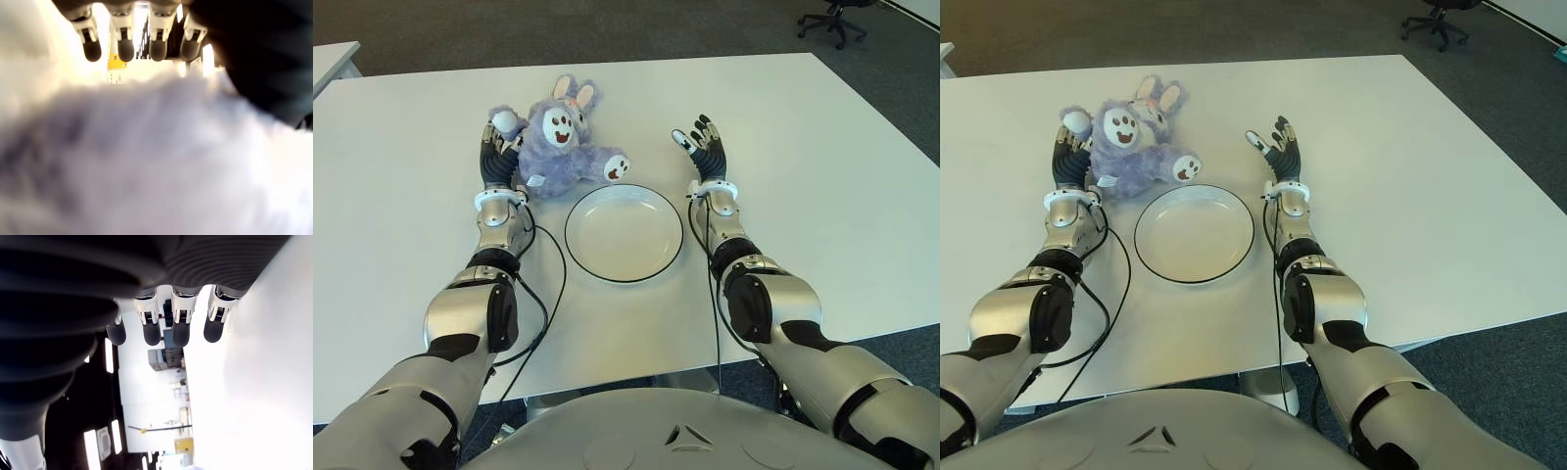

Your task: Put the doll into the plate.

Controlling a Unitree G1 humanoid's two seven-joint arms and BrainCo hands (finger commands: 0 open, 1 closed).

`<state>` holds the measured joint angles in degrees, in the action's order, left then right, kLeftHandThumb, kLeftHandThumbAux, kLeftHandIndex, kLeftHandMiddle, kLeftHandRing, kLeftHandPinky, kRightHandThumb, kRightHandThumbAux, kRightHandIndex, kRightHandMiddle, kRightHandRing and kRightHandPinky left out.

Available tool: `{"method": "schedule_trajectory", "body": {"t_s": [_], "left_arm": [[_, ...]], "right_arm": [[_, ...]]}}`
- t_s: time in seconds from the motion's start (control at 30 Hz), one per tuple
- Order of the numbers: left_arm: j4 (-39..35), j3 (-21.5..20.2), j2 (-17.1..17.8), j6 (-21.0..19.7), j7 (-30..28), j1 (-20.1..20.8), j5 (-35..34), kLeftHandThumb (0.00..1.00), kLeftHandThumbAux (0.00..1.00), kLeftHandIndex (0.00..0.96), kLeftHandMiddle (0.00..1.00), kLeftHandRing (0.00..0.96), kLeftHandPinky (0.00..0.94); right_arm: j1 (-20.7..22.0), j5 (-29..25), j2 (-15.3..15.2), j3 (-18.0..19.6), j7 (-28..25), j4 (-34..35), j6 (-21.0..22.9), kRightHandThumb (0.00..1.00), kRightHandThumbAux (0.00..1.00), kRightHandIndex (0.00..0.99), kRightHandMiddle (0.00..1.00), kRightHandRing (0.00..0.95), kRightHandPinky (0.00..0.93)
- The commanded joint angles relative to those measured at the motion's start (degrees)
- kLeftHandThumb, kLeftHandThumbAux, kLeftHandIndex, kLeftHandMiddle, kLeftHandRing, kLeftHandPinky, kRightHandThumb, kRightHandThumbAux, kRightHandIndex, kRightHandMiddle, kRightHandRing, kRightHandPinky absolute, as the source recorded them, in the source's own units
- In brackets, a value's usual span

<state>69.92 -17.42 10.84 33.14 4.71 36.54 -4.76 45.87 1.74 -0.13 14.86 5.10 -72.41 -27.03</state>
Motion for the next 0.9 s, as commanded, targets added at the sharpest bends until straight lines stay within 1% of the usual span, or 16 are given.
{"method": "schedule_trajectory", "body": {"t_s": [0.03,0.3,0.5,0.9], "left_arm": [[3.2,-0.4,-2.0,-1.8,-0.4,-3.9,-0.6,0.273,0.623,0.0,0.04,0.058,0.08],[3.2,-0.4,-2.2,-2.0,-0.6,-3.3,-0.9,0.285,0.624,0.0,0.047,0.056,0.056],[3.0,-0.2,-2.2,-1.9,-0.7,-2.9,-1.0,0.3,0.611,0.0,0.051,0.056,0.056],[2.6,-0.1,-2.1,-1.5,-0.9,-1.8,-1.1,0.327,0.632,0.0,0.064,0.049,0.021]], "right_arm": [[-7.1,-0.5,1.4,0.4,0.1,-4.8,4.7,0.017,0.678,0.054,0.067,0.064,0.07],[-7.0,-0.6,1.3,0.6,0.1,-4.8,4.6,0.016,0.682,0.054,0.072,0.068,0.074],[-7.0,-0.6,1.2,0.6,0.0,-4.8,4.7,0.014,0.678,0.052,0.07,0.068,0.068],[-7.0,-0.6,1.2,0.7,0.0,-4.8,4.8,0.008,0.681,0.053,0.07,0.068,0.072]]}}
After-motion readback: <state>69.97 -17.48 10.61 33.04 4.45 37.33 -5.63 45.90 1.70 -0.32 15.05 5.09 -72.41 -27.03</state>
